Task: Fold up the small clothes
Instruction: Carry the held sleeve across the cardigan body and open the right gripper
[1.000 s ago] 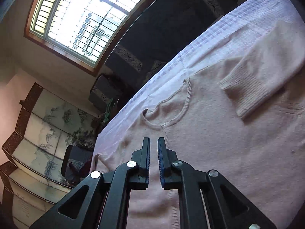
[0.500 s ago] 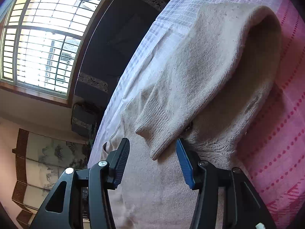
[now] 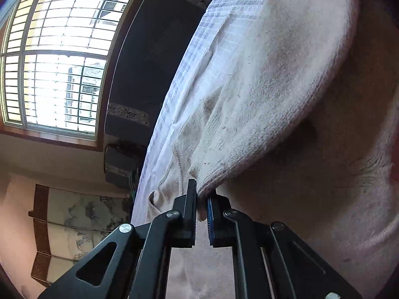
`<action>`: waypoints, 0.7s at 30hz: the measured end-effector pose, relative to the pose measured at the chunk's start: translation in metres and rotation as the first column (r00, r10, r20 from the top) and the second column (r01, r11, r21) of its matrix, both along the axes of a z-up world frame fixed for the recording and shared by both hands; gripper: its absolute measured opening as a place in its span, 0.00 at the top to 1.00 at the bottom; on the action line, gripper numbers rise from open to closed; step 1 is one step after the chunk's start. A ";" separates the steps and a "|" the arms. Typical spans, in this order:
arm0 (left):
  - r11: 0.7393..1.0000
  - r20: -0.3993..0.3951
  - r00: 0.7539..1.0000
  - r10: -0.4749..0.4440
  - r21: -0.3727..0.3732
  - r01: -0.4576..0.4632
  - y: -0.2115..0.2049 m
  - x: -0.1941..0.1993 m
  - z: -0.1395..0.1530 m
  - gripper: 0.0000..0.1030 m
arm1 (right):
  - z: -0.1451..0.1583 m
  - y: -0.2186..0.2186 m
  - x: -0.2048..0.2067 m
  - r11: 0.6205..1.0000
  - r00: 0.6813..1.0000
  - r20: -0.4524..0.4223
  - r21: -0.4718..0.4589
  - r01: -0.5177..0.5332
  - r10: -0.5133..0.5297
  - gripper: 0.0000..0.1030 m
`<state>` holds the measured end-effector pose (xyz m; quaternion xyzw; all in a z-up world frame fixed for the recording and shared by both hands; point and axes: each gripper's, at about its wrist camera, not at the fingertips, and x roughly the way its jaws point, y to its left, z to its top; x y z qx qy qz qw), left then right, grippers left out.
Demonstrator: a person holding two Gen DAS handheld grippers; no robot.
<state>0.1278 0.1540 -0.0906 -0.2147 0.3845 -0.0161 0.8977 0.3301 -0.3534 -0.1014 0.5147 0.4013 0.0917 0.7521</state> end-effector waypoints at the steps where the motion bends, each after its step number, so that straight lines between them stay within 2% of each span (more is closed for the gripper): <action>1: 1.000 0.001 1.000 0.006 -0.008 -0.006 0.002 0.000 0.000 0.00 | 0.008 0.014 0.001 0.999 0.999 0.030 0.031 -0.028 0.027 0.91; 2: 1.000 0.002 1.000 0.007 -0.013 -0.007 0.003 -0.001 0.000 0.00 | 0.015 0.031 0.002 0.995 0.997 0.062 0.081 -0.060 0.055 0.91; 5: 1.000 0.005 1.000 0.017 -0.011 -0.017 0.004 -0.001 0.000 0.00 | 0.032 0.091 0.009 0.979 0.982 0.106 0.115 -0.170 0.158 0.91; 8: 1.000 0.007 1.000 0.019 -0.019 -0.019 0.004 -0.001 0.000 0.00 | 0.028 0.146 0.015 0.953 0.964 0.110 0.162 -0.257 0.242 0.91; 12: 1.000 0.009 1.000 0.019 -0.020 -0.019 0.004 -0.001 0.000 0.00 | 0.001 0.194 0.015 0.930 0.955 0.073 0.218 -0.296 0.286 0.91; 14: 1.000 0.009 1.000 0.017 -0.020 -0.017 0.004 -0.001 -0.001 0.00 | -0.014 0.209 0.012 0.922 0.949 0.057 0.226 -0.315 0.311 0.90; 17: 1.000 0.007 1.000 0.015 -0.016 -0.015 0.003 -0.002 0.000 0.00 | -0.037 0.222 0.009 0.893 0.935 0.023 0.288 -0.345 0.354 0.87; 18: 1.000 0.006 1.000 0.014 -0.016 -0.014 0.003 -0.001 0.000 0.00 | -0.044 0.225 0.008 0.876 0.928 0.010 0.326 -0.356 0.374 0.80; 19: 1.000 0.006 1.000 0.013 -0.016 -0.013 0.003 -0.001 0.000 0.00 | -0.050 0.228 0.006 0.854 0.916 0.005 0.359 -0.376 0.402 0.66; 20: 1.000 0.007 1.000 0.014 -0.017 -0.013 0.003 -0.001 0.000 0.00 | -0.051 0.231 0.005 0.836 0.904 0.013 0.375 -0.401 0.428 0.64; 21: 1.000 0.007 1.000 0.014 -0.017 -0.014 0.002 0.000 0.000 0.00 | -0.049 0.231 0.002 0.825 0.894 0.027 0.374 -0.424 0.447 0.58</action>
